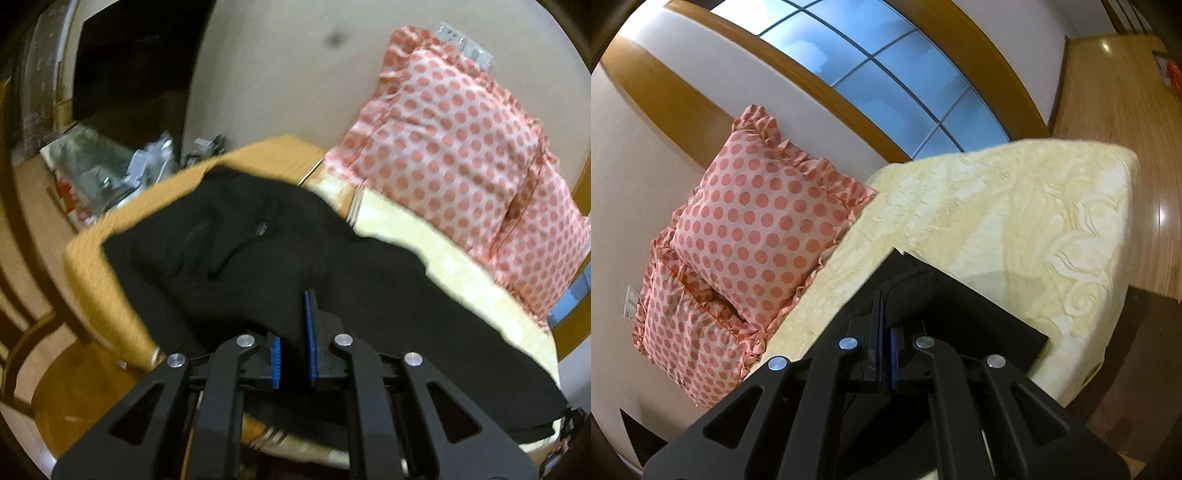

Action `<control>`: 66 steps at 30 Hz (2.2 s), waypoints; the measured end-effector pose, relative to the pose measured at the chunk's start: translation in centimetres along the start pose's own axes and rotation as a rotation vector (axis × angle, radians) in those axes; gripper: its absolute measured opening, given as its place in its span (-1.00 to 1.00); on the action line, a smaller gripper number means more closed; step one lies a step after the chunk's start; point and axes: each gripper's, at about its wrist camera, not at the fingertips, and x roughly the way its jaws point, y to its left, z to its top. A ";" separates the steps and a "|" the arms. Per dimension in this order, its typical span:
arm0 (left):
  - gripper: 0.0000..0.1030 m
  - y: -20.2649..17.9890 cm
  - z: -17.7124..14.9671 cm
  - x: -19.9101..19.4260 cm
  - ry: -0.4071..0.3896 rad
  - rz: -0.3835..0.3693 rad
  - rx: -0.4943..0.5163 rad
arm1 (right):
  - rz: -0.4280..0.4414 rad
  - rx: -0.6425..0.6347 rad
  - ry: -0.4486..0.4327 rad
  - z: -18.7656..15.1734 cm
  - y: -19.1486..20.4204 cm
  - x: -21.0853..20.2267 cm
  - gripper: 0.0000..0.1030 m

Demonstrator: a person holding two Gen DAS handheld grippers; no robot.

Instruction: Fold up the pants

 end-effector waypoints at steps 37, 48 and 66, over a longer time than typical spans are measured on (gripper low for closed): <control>-0.88 4.3 -3.8 -0.2 -0.040 0.010 -0.069 | -0.012 0.121 0.004 -1.3 -3.7 -1.3 -0.95; -0.66 4.2 -4.3 -0.6 -0.029 0.044 0.007 | -0.057 0.142 0.078 -1.7 -4.6 -1.2 -0.72; 0.23 -9.4 -5.4 -2.9 -0.160 -0.161 0.375 | 0.029 -0.576 0.195 -8.8 9.5 1.2 0.04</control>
